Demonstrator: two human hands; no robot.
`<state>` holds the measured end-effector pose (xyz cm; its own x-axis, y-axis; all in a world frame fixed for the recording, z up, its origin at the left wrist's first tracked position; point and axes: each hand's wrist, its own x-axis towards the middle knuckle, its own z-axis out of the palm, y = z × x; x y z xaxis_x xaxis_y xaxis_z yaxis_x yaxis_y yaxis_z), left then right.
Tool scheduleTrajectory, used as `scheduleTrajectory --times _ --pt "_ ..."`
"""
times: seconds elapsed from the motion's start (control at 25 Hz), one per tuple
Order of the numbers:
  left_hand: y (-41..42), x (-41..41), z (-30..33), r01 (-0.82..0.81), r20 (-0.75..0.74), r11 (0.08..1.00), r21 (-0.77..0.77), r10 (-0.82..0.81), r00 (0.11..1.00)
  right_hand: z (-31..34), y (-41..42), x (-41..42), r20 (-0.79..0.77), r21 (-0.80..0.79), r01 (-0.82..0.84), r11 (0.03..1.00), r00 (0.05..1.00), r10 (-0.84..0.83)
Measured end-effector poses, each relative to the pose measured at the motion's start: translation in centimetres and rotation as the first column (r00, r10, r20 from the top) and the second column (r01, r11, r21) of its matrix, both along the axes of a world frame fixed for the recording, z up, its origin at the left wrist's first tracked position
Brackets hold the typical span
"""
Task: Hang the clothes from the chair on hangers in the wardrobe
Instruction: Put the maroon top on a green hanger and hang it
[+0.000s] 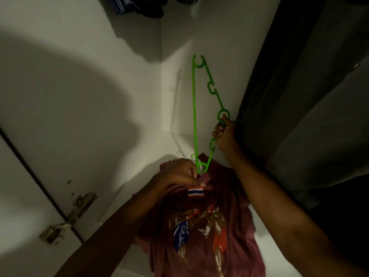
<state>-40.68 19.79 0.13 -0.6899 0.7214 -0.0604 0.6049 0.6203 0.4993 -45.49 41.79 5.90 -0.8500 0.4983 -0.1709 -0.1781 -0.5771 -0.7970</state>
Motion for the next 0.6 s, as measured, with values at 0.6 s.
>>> scheduleTrajectory --times 0.6 --pt "-4.1 -0.5 -0.5 -0.572 -0.401 0.779 -0.258 0.452 0.797 -0.6 0.6 1.3 0.122 0.061 -0.006 0.998 0.993 -0.001"
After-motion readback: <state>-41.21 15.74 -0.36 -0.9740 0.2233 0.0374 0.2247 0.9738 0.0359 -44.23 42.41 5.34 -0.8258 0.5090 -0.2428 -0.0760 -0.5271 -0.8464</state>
